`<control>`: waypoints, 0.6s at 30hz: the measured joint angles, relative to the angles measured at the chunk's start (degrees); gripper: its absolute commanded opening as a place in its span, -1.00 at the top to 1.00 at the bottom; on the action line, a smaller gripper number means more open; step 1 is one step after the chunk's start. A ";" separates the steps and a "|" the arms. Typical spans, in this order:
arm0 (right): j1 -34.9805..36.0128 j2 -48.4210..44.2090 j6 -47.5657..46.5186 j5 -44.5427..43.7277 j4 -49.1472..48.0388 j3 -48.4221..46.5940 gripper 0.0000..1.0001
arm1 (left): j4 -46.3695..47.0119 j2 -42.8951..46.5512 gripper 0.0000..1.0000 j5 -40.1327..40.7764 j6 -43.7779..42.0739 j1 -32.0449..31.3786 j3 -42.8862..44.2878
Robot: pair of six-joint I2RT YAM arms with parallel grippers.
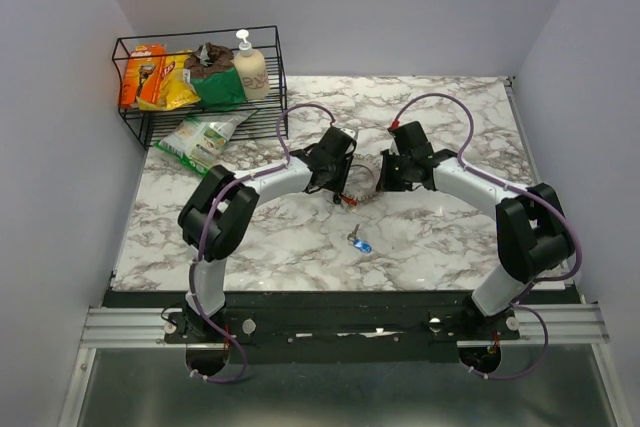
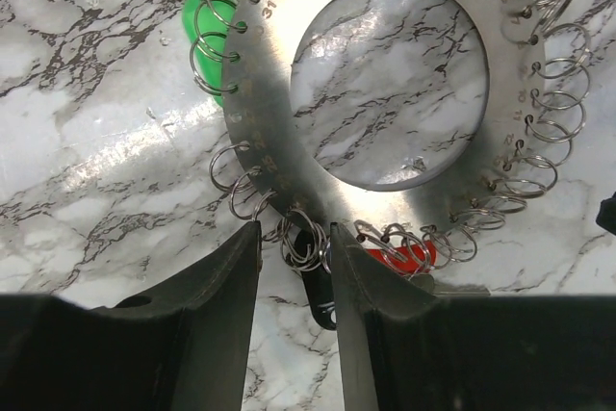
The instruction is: Put the keys on the keyring
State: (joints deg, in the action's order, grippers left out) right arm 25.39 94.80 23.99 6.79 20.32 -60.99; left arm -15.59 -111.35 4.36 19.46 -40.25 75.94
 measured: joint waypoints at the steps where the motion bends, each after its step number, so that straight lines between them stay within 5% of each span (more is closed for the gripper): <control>1: 0.00 0.00 0.00 0.00 -0.11 0.15 0.83 | -0.02 -0.11 0.14 0.22 -0.15 0.02 -0.02; 18: 0.00 -0.85 0.02 0.00 -1.01 1.88 0.83 | -0.04 -0.50 0.44 1.22 -1.05 -0.02 -0.33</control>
State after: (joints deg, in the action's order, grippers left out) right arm 25.39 93.95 24.01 6.79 19.31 -59.11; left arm -15.64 -111.85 5.58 18.41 -40.27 75.61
